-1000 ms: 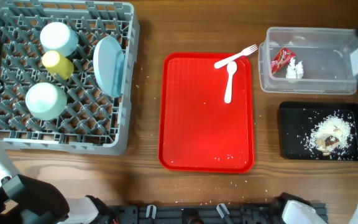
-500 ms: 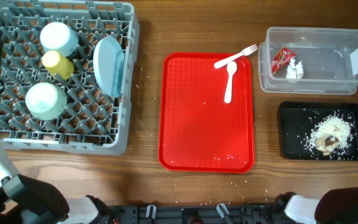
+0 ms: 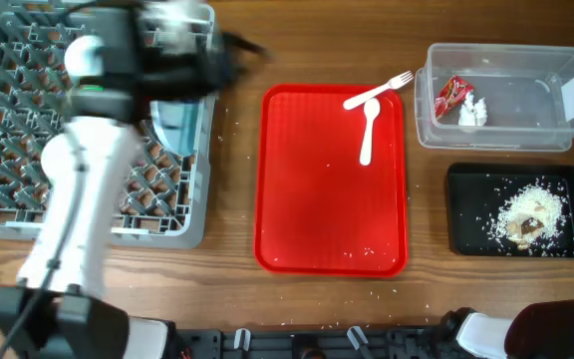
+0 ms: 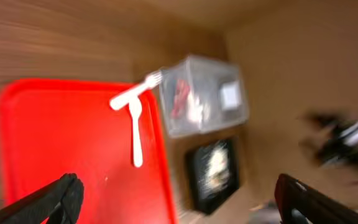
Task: Sort waste into correct bins and load items into the dishwasher rack
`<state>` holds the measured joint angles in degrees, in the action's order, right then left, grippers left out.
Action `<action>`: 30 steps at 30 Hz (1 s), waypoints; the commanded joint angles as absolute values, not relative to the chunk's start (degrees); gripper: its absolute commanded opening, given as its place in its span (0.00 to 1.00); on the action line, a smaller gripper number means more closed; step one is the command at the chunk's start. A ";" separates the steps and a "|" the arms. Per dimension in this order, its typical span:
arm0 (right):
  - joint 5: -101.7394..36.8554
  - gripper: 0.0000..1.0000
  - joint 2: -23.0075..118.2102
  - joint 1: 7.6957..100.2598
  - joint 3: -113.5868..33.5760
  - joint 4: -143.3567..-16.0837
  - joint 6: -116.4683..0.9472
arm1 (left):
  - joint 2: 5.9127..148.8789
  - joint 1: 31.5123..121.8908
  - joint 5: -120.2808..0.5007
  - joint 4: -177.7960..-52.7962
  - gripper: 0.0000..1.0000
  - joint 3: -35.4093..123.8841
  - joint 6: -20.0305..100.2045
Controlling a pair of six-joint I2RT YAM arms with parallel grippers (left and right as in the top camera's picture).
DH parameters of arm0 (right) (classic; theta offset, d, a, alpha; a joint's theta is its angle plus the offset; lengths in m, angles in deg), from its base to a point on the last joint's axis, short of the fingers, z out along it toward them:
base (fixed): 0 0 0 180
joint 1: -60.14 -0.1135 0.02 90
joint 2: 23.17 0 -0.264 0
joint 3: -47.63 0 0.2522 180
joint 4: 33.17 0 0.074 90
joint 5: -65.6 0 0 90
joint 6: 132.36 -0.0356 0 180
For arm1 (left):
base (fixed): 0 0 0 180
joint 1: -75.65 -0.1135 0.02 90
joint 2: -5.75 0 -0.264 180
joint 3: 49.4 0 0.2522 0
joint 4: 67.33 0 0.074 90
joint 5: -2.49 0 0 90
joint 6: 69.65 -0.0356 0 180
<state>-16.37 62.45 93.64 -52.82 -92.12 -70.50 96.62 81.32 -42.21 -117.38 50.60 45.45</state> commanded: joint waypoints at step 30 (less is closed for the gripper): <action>-15.23 1.00 62.72 93.86 -53.06 -91.99 -69.50 | 150.17 122.85 -104.24 -116.38 0.61 80.83 52.38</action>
